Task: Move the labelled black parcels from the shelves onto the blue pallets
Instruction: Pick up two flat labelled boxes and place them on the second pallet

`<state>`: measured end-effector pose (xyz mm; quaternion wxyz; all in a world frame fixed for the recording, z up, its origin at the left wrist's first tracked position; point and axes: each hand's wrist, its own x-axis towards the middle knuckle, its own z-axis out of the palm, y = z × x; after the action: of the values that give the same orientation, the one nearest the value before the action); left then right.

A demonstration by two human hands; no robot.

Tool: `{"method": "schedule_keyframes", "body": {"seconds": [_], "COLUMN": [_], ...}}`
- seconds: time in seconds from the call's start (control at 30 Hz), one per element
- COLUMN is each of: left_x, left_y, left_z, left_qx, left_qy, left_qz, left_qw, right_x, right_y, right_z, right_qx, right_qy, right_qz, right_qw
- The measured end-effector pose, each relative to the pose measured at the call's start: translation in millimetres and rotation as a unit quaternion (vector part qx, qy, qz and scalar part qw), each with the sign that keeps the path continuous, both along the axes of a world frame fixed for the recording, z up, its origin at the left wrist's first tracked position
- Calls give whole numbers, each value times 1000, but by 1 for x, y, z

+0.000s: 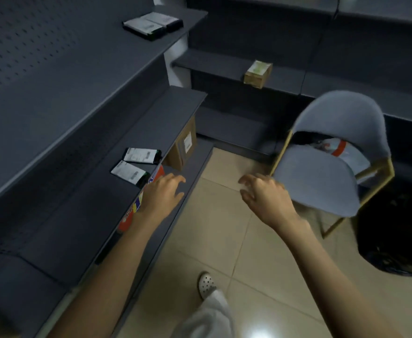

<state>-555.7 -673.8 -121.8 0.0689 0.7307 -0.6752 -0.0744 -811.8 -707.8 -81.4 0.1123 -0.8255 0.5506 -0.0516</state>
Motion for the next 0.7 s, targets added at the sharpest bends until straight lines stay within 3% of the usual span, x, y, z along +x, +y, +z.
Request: {"method": "schedule_keyframes", "body": {"seconds": [0.37,0.7], "left_x": [84,125], "left_y": [-87,-108], "left_z": [-25,-91], "left_qx": [17,100], "left_qy": [46,64], "left_qz": [151,387], "left_qw": [987,914], "right_x": [131,254], "right_y": [-162,-252], "right_z": [-34,-130], "right_qx": [39,160], "right_qy": [40,41], "right_qz": [132,273], "right_qw": [990,948]}}
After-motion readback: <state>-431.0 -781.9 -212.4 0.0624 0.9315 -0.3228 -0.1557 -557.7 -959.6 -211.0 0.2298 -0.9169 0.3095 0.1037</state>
